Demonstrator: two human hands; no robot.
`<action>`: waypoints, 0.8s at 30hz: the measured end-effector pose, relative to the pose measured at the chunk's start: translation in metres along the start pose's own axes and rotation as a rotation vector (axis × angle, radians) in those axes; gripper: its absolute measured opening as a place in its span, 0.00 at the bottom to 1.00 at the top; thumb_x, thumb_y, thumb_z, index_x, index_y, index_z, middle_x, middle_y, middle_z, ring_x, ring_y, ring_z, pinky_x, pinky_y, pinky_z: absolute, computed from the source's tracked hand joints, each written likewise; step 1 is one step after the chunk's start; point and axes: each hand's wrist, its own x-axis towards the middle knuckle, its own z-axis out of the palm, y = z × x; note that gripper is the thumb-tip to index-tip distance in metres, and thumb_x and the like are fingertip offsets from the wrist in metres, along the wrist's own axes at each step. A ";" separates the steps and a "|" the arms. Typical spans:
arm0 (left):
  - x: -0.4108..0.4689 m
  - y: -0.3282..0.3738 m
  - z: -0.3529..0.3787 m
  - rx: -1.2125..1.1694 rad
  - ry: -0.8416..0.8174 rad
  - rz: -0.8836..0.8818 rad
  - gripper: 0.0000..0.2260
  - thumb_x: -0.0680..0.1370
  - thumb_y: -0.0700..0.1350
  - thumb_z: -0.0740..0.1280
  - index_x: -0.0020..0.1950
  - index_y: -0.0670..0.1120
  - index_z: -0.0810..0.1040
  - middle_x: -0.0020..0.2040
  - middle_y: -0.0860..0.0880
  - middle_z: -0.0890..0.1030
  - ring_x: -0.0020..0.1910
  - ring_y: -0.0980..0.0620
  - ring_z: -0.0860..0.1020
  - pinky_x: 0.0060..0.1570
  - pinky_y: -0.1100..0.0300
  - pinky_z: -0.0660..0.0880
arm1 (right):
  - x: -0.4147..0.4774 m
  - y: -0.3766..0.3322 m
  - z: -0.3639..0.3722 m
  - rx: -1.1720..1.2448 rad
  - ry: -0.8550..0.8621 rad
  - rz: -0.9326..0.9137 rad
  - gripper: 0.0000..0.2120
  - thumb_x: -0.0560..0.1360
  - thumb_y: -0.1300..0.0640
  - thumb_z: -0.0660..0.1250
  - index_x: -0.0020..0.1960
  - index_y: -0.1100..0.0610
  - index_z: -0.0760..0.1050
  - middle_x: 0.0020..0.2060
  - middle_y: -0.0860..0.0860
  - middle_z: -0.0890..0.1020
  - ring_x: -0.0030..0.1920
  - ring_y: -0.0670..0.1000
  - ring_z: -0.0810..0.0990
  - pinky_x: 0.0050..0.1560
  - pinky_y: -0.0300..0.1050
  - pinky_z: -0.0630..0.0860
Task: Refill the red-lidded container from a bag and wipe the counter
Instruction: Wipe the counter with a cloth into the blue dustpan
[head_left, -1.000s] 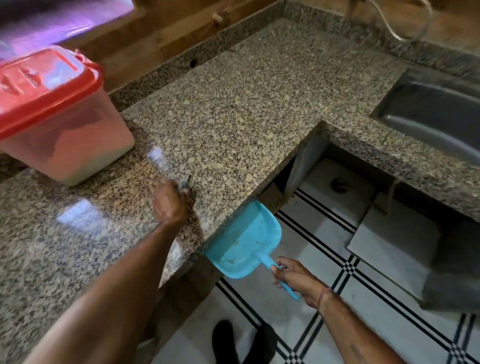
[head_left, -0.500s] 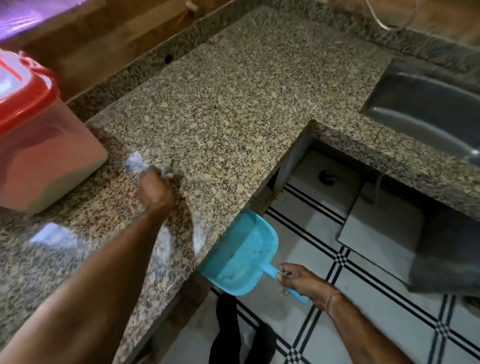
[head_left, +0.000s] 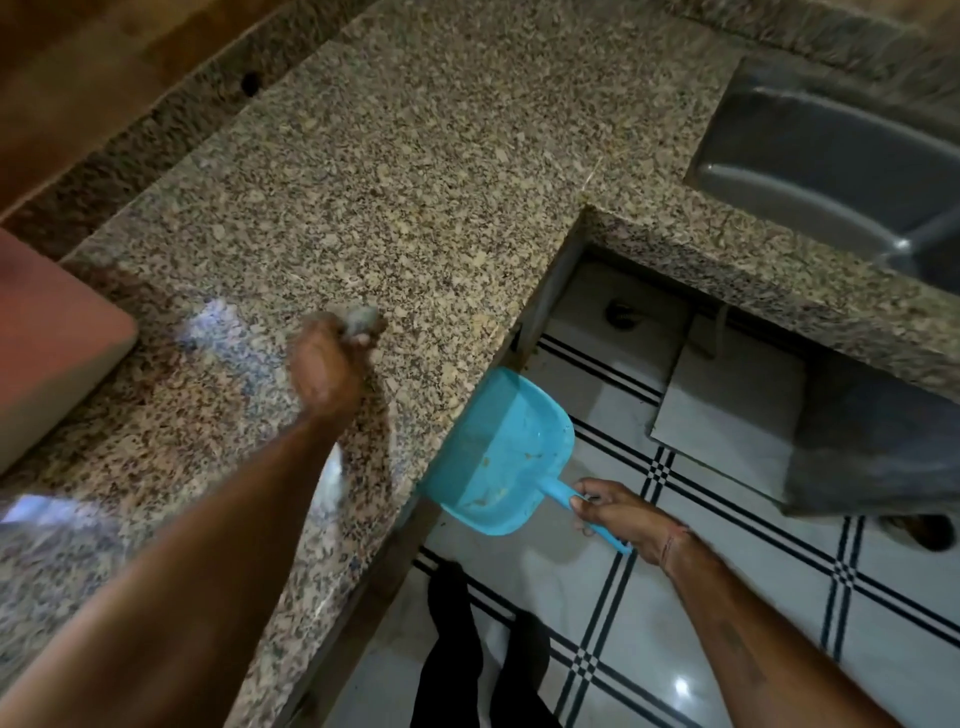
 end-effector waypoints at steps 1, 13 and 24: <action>-0.005 0.006 0.005 -0.016 -0.037 0.072 0.08 0.80 0.46 0.68 0.53 0.42 0.78 0.49 0.40 0.81 0.49 0.39 0.79 0.42 0.55 0.68 | 0.005 -0.002 0.001 0.012 -0.007 -0.007 0.07 0.83 0.55 0.64 0.53 0.56 0.78 0.41 0.52 0.80 0.41 0.46 0.79 0.44 0.33 0.76; 0.080 -0.011 -0.035 -0.170 0.230 -0.209 0.07 0.81 0.47 0.65 0.52 0.45 0.79 0.49 0.47 0.79 0.46 0.50 0.78 0.40 0.58 0.71 | 0.037 -0.012 -0.012 0.051 -0.015 -0.030 0.10 0.82 0.53 0.66 0.55 0.60 0.79 0.40 0.53 0.81 0.44 0.50 0.79 0.55 0.46 0.76; 0.056 0.035 0.025 -0.169 -0.056 0.199 0.11 0.83 0.52 0.65 0.53 0.46 0.80 0.47 0.45 0.83 0.43 0.46 0.80 0.41 0.53 0.80 | 0.039 -0.006 -0.005 0.029 0.023 0.008 0.10 0.83 0.53 0.64 0.57 0.58 0.78 0.41 0.53 0.80 0.40 0.45 0.78 0.42 0.32 0.75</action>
